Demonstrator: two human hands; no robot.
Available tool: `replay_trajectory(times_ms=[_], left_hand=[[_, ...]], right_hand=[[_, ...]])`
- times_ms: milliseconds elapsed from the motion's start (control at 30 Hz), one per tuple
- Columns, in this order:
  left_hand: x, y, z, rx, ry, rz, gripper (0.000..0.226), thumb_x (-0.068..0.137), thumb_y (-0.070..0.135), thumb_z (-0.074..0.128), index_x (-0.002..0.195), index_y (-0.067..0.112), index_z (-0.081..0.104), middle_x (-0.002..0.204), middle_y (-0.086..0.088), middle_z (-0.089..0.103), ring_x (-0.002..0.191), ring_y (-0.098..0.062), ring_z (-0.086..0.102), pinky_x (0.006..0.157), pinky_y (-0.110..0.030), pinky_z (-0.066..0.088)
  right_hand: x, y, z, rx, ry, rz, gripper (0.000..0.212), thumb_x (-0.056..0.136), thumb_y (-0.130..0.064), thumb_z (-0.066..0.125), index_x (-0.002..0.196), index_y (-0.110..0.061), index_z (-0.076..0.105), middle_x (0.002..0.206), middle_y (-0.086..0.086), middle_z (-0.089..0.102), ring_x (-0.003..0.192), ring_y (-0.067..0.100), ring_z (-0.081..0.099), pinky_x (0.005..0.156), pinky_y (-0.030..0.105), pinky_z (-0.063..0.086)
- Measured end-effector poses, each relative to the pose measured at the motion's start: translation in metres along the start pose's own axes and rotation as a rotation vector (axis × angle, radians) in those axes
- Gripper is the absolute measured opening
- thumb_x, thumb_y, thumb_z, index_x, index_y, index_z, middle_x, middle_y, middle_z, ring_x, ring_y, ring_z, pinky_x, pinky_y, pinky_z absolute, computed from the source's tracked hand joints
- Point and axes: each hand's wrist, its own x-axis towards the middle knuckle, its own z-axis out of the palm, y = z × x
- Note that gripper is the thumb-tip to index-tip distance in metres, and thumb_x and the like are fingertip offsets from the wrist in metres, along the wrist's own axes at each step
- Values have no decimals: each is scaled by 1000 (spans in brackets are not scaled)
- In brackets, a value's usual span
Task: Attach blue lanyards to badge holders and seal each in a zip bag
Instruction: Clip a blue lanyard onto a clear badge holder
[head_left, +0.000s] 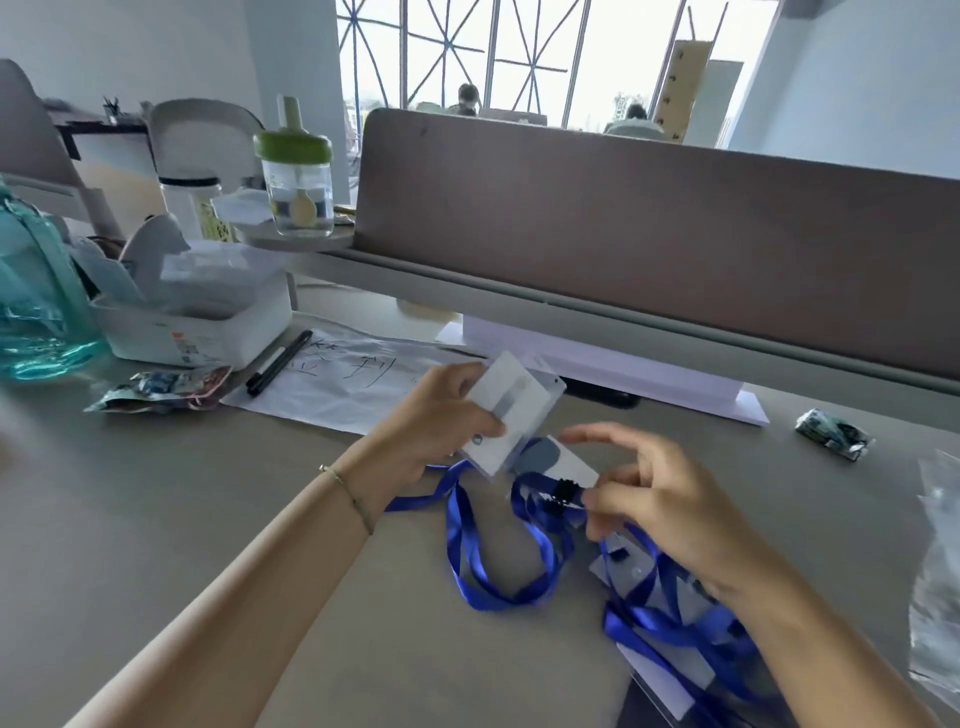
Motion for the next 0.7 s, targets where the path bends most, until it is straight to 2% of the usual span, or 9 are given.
replay_trajectory(times_ms=[100,200,267,333,433,500,567,633,700], left_hand=[[-2,4,9,66,20,51,36,75,-1,76,107,17,71,99,-3,73,89,-22,68,71,-32,51],[-7,12,16,168,81,143,35,74,0,78,90,28,67,88,7,70,78,-10,62,66,-24,46],[-11,16,21,227,124,186,36,71,1,79,88,30,67,88,7,70,78,-12,63,66,-24,45],[-13,18,26,265,156,205,37,69,3,79,90,32,70,89,12,72,82,-7,64,67,-23,47],[-16,20,35,290,125,233,28,68,10,75,87,31,75,75,17,71,69,3,62,58,-16,43],[-20,21,40,299,88,254,12,70,15,72,72,27,74,59,10,64,52,-3,53,50,-19,37],[-24,21,44,310,64,252,13,75,14,70,66,24,72,49,6,53,44,-8,42,44,-21,31],[-26,21,49,369,58,274,8,78,15,67,74,11,73,51,-3,55,44,-14,43,44,-28,33],[-29,22,54,444,93,325,16,78,17,64,79,2,69,61,-12,63,52,-25,54,45,-38,40]], right_hand=[[2,-4,-16,305,32,28,34,96,8,43,99,-2,75,85,23,76,79,29,75,70,26,60],[3,-5,-29,504,80,31,32,95,9,43,100,4,73,95,24,76,90,33,75,78,34,61],[3,-6,-35,439,154,-1,19,93,4,57,96,0,76,90,20,77,84,31,75,70,30,63],[3,-3,-38,308,260,-35,12,89,-4,68,85,-8,79,76,14,77,69,24,72,62,26,58],[7,4,-39,4,428,-126,17,88,-19,74,71,-16,76,63,-1,70,61,10,62,65,26,50],[8,6,-37,-128,456,-190,23,91,-23,68,70,-17,70,65,-7,68,64,6,61,67,27,48],[9,7,-34,-175,468,-227,24,94,-24,63,71,-19,66,67,-7,69,66,8,64,67,32,52],[9,8,-31,-239,516,-258,24,94,-24,62,71,-21,64,63,-6,69,60,9,64,61,32,52],[9,11,-29,-386,615,-307,23,91,-24,65,68,-22,64,52,-7,61,48,11,56,49,28,46]])
